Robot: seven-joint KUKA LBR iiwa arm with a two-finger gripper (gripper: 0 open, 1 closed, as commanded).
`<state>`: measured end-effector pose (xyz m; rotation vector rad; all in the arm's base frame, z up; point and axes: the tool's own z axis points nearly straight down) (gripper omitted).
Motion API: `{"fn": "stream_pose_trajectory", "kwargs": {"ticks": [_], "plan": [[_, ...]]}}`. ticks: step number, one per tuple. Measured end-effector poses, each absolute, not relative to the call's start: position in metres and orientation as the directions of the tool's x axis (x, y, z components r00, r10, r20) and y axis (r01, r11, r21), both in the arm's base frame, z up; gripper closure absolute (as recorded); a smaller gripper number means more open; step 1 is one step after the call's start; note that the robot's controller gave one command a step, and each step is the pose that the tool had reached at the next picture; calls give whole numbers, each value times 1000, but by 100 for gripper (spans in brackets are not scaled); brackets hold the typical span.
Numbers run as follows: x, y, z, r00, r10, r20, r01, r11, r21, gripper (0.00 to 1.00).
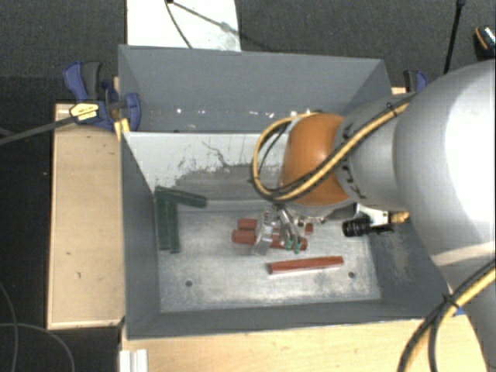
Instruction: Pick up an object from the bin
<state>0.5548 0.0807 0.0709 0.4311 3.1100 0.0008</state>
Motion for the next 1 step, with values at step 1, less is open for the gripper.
{"fn": "stream_pose_trajectory", "kwargs": {"ticks": [1], "plan": [[556,81,88,-964,266,-5,266,964,2,100]]}}
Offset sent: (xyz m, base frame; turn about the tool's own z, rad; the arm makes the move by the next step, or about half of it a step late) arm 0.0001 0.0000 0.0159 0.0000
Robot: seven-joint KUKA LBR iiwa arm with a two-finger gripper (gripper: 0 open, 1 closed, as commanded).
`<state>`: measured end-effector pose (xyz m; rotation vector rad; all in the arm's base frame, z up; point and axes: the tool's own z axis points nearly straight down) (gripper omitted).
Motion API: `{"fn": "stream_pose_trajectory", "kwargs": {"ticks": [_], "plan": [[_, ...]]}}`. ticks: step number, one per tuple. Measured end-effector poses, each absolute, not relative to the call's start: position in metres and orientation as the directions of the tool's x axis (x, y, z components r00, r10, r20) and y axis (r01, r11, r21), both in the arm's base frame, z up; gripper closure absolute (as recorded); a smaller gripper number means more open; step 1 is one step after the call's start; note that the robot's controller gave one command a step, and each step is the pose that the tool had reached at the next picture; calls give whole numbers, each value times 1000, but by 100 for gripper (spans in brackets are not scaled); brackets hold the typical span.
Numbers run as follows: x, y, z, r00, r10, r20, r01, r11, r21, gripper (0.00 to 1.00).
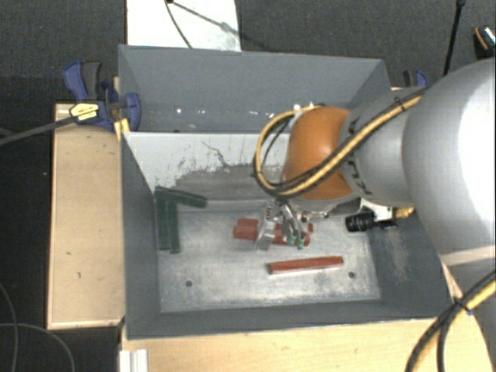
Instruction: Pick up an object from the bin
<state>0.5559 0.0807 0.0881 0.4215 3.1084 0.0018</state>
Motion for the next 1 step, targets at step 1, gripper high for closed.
{"fn": "stream_pose_trajectory", "kwargs": {"ticks": [1], "plan": [[558,81,167,-966,257,-9,257,966,4,100]]}}
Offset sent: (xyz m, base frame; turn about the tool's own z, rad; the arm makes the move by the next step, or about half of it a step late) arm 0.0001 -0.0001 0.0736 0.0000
